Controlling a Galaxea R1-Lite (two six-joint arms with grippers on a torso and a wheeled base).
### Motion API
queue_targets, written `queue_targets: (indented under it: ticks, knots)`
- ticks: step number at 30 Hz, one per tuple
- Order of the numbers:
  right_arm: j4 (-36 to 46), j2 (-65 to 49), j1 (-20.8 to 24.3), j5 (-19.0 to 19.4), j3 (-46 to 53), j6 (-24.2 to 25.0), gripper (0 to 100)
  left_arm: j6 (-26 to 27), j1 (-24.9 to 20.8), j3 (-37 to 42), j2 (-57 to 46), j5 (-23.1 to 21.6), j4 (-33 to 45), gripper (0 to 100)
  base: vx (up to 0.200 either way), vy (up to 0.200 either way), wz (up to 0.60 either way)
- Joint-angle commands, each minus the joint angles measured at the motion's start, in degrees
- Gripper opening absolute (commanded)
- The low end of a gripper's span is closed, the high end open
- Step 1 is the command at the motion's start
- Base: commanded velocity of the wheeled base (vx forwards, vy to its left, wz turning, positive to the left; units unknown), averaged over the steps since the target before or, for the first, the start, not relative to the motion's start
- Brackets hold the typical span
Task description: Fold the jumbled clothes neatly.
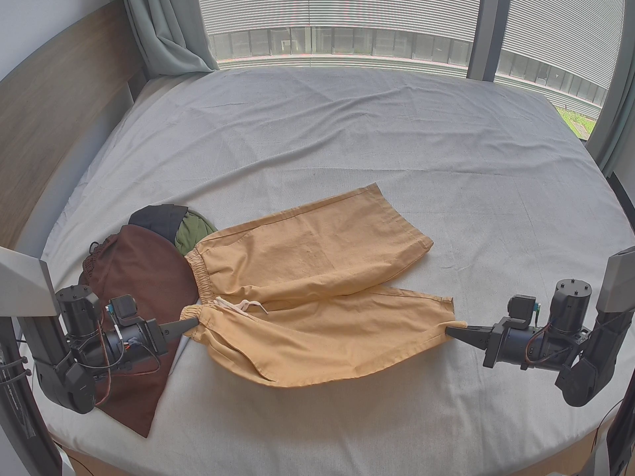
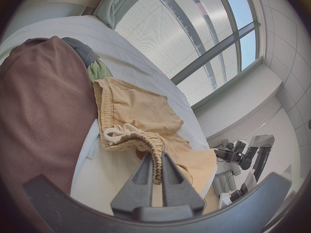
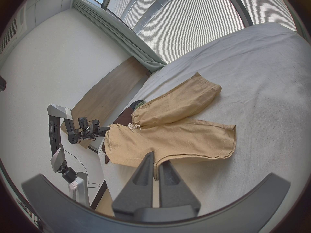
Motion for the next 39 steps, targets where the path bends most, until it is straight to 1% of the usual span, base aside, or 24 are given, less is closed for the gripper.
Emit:
queue_targets:
  ticks: [1,10,22,25,29,32,39]
  knots:
    - [-0.06,-2.11,0.04,0.03,-0.23,0.1,0,0.02,-0.2,-0.68,-0.04,0.24,-0.06,0,0.0,0.0,0.0]
    - [-0.06,-6.06,0.65,-0.06,-1.11,1.68,0,-0.25,-0.2,-1.04,-0.22,0.32,-0.06,0,0.0,0.0,0.0]
    - [0.03,-7.2,1.09,-0.23,-2.87,2.47,0,-0.33,-0.2,-1.12,-0.31,0.41,-0.06,0,0.0,0.0,0.0]
    - [0.03,-6.68,2.15,-0.41,-4.54,2.83,0,-0.33,-0.2,-1.39,-0.57,0.59,-0.06,0,0.0,0.0,0.0]
    - [0.03,-6.68,2.15,-0.41,-6.12,4.58,0,-0.86,-0.37,-2.09,-0.57,2.43,-0.06,0,0.0,0.0,0.0]
    - [0.38,-6.68,2.06,-0.41,-8.4,6.17,0,-1.13,-0.37,-2.71,-0.57,2.96,-0.06,0,0.0,0.0,0.0]
    - [0.47,-5.8,0.39,-0.41,-11.13,6.52,0,-1.21,-0.37,-3.14,-0.57,3.31,-0.06,0,0.0,0.0,0.0]
